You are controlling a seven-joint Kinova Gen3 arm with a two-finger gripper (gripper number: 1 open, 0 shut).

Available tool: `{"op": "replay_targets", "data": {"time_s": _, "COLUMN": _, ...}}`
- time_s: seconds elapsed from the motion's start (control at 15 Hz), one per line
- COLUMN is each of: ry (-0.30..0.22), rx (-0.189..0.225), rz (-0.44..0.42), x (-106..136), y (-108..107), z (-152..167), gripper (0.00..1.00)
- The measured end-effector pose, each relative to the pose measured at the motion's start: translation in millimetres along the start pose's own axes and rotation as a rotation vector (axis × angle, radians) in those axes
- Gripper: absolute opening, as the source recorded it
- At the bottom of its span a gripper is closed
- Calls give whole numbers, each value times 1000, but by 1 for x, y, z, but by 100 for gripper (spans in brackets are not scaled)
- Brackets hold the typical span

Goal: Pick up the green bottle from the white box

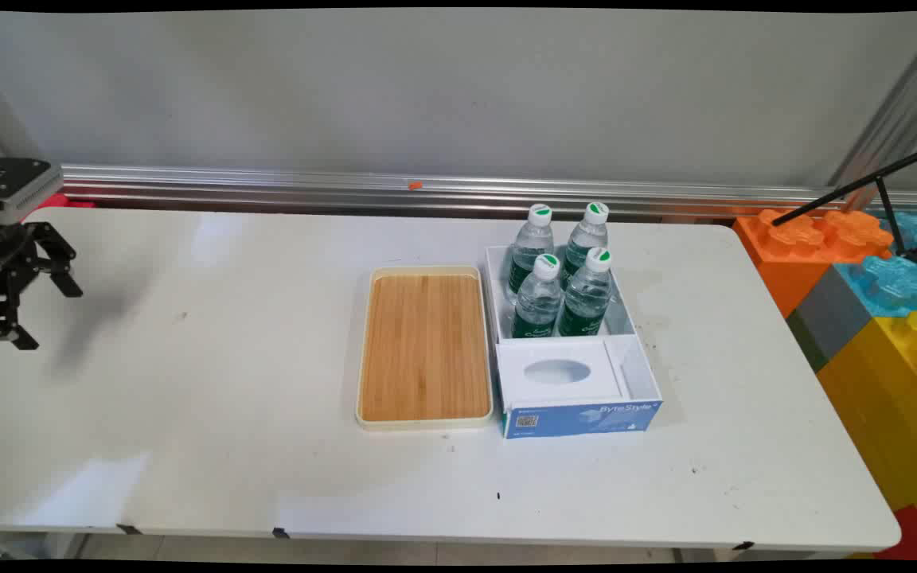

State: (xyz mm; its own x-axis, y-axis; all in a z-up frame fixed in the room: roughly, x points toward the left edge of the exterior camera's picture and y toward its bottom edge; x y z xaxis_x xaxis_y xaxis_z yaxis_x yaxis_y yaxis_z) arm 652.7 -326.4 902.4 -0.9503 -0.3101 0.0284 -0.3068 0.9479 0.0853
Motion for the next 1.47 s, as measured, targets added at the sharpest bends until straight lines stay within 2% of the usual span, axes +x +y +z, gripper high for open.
{"op": "replay_targets", "data": {"time_s": 0.33, "ry": 95, "rx": -16, "rz": 24, "x": -4, "y": -8, "z": 4, "gripper": 100}}
{"op": "replay_targets", "data": {"time_s": 0.8, "ry": 183, "rx": -30, "rz": 39, "x": 1, "y": -14, "z": 9, "gripper": 100}}
{"op": "replay_targets", "data": {"time_s": 1.2, "ry": 310, "rx": -32, "rz": 37, "x": 30, "y": -23, "z": 17, "gripper": 100}}
{"op": "replay_targets", "data": {"time_s": 1.33, "ry": 368, "rx": -25, "rz": 28, "x": 48, "y": -29, "z": 19, "gripper": 100}}
{"op": "replay_targets", "data": {"time_s": 1.47, "ry": 450, "rx": -10, "rz": 14, "x": 75, "y": -39, "z": 22, "gripper": 100}}
